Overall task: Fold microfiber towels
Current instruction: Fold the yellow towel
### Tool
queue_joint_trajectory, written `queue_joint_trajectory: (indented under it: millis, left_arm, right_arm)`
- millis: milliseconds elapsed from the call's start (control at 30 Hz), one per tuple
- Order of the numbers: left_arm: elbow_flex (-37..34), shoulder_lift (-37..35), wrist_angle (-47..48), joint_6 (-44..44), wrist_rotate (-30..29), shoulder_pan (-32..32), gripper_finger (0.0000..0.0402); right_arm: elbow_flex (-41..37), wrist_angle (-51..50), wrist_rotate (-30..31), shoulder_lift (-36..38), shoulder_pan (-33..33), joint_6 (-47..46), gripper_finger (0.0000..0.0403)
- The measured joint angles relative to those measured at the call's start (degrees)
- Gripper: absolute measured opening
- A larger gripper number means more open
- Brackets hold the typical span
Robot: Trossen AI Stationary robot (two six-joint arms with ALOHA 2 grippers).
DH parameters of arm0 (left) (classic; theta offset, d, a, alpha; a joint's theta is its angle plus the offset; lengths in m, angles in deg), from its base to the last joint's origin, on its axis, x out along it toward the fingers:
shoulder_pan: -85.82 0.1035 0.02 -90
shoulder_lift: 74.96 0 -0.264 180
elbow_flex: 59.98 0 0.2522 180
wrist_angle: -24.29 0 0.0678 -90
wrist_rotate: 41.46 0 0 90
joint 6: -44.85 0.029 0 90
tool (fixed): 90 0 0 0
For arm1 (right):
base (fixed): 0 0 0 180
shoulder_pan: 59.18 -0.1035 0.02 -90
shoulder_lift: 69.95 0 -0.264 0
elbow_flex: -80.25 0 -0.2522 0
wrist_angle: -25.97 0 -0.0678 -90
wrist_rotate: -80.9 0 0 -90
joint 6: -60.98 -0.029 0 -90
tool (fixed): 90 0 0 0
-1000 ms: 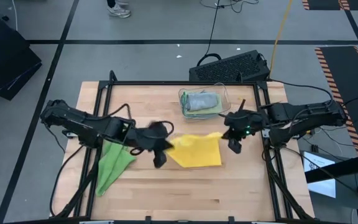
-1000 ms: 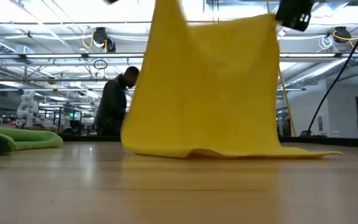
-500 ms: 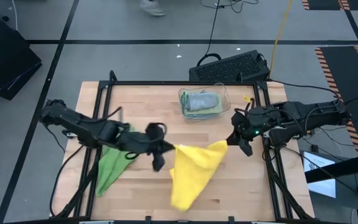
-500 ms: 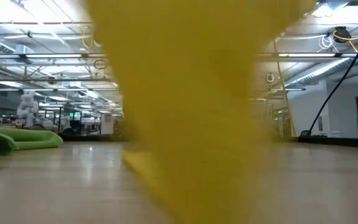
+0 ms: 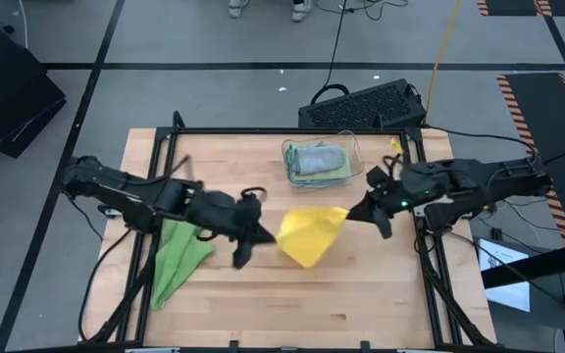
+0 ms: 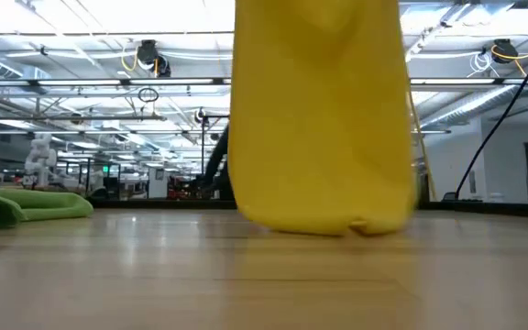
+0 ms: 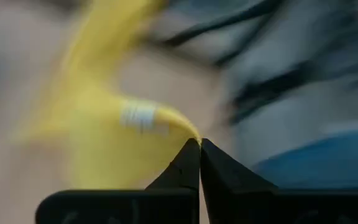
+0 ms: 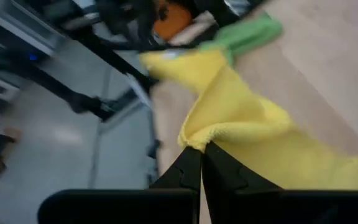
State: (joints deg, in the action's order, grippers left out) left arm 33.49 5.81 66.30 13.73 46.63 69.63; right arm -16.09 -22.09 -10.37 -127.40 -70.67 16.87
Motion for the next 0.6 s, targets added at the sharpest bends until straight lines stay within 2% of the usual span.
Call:
queue_joint_trajectory:
  millis: [67,133,200,267,367,467,533,600]
  left_arm:
    - [0.02,-1.18,-13.18,-1.79,6.68,-1.28,0.0005]
    - [0.13,-1.64,-26.16,-2.37,9.40,-2.86,0.0003]
    - [0.24,-1.95,-34.95,-0.49,8.38,-4.14,0.0004]
    - [0.13,-3.35,-35.13,3.81,3.53,-5.59,0.0004]
    - [0.15,-6.21,-24.02,9.12,-9.19,-6.60,0.0003]
    - [0.13,-8.26,-7.54,4.55,-22.78,-6.88,0.0005]
    - [0.15,-8.57,2.37,1.22,-26.74,-6.12,0.0004]
    - [0.11,-8.41,12.02,-1.30,-27.60,-5.19,0.0003]
  right_arm:
    - [3.84,-1.01,1.79,-0.59,-1.58,-0.66,0.0000]
    - [8.28,-2.12,4.70,-1.47,-3.16,-0.69,0.0000]
    - [13.17,-2.98,7.43,-2.79,-4.24,-0.68,0.0000]
    - [17.92,-5.10,9.00,-4.38,-4.94,-0.54,0.0000]
    - [23.05,-8.61,8.73,-6.62,-5.13,-0.31,0.0000]
    - [24.67,-11.63,7.37,-8.01,-5.11,-1.89,0.0000]
    - [24.14,-13.49,7.19,-8.62,-5.11,-2.91,0.0000]
    - [22.69,-15.69,7.23,-9.44,-5.11,-2.25,0.0000]
